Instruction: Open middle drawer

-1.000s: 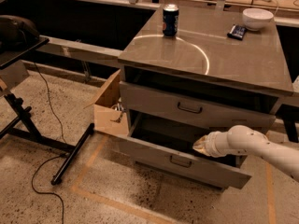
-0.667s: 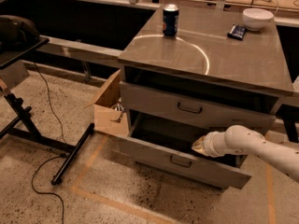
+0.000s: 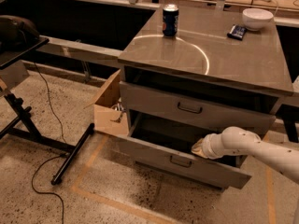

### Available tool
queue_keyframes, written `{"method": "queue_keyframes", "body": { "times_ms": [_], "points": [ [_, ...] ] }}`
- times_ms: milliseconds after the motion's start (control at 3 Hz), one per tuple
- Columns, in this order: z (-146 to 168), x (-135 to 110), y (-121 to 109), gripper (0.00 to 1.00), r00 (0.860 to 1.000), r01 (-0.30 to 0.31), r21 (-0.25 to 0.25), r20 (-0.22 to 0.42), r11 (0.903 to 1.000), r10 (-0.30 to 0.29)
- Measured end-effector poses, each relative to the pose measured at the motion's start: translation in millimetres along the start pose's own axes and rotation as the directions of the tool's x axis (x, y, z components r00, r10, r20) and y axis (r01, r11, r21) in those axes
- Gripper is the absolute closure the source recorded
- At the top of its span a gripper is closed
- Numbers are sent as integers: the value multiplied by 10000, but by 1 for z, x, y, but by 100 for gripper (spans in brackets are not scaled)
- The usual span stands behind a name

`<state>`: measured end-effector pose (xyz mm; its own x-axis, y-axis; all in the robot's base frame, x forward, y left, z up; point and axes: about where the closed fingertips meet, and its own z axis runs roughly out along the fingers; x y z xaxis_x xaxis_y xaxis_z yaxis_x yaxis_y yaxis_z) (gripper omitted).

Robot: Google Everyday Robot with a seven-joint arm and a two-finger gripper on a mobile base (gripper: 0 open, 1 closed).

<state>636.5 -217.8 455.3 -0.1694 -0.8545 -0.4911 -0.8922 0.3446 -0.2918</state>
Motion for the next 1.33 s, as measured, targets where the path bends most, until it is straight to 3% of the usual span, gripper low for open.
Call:
{"method": "queue_keyframes", "body": {
  "times_ms": [333, 667, 1000, 1333],
  "points": [
    [8, 3, 4, 100, 9998, 66, -199, -160, 9998, -69],
    [15, 8, 5, 100, 9987, -158, -838, -489, 9964, 118],
    [10, 17, 14, 100, 9948, -458, -1713, -978, 9842, 293],
    [1, 27, 30, 100, 9899, -751, -2197, -1342, 9727, 462]
  ]
}}
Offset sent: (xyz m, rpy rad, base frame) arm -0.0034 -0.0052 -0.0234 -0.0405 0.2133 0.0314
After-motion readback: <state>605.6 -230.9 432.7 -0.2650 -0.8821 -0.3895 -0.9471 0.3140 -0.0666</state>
